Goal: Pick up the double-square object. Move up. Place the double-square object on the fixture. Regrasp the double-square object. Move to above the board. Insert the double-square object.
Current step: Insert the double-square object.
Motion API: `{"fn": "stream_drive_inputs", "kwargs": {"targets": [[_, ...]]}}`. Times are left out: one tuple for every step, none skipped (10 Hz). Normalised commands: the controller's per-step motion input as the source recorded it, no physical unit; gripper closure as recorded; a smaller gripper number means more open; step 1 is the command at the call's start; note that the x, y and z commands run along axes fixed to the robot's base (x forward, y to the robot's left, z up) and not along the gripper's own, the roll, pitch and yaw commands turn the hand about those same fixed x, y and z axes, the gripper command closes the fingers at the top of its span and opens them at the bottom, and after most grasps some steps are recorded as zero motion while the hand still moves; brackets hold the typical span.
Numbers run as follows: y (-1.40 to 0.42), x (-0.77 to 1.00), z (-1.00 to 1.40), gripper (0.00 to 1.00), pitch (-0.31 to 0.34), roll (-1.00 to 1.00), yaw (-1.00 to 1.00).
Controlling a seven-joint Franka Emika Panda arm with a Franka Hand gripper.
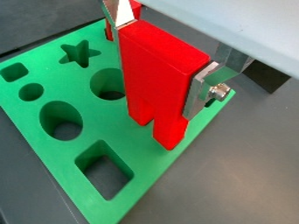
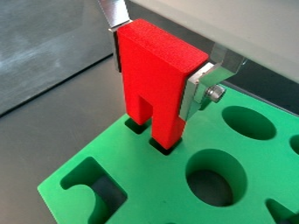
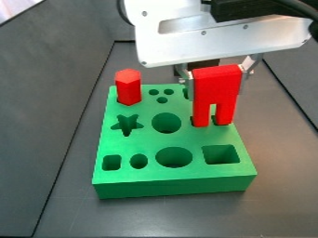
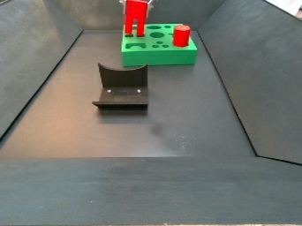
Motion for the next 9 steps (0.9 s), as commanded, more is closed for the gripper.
{"fn": "stream_drive_inputs", "kwargs": {"targets": [[0.14,0.09,-0.25,1.00,0.000,0.02,0.11],[0.32,-0.28,-0.21,1.00,0.000,0.00,0.17],[0.19,-0.31,-0.32,1.00,0.000,0.08,0.15],[0.00,-0.15,-0.43,1.00,0.000,0.11,0.08],[-0.09,-0.20,-0.50,1.00,0.000,0.20,0.00],[-0.20,-0.23,-0.58,1.00,0.000,0.26,0.00],[-0.21,-0.06,-0.65,1.00,0.004,0.34,0.00],[-0.20,0.00,-0.70,1.00,0.000,0.35,0.00],[-0.23,0.02,-0.75,1.00,0.000,0.33,0.00]]}}
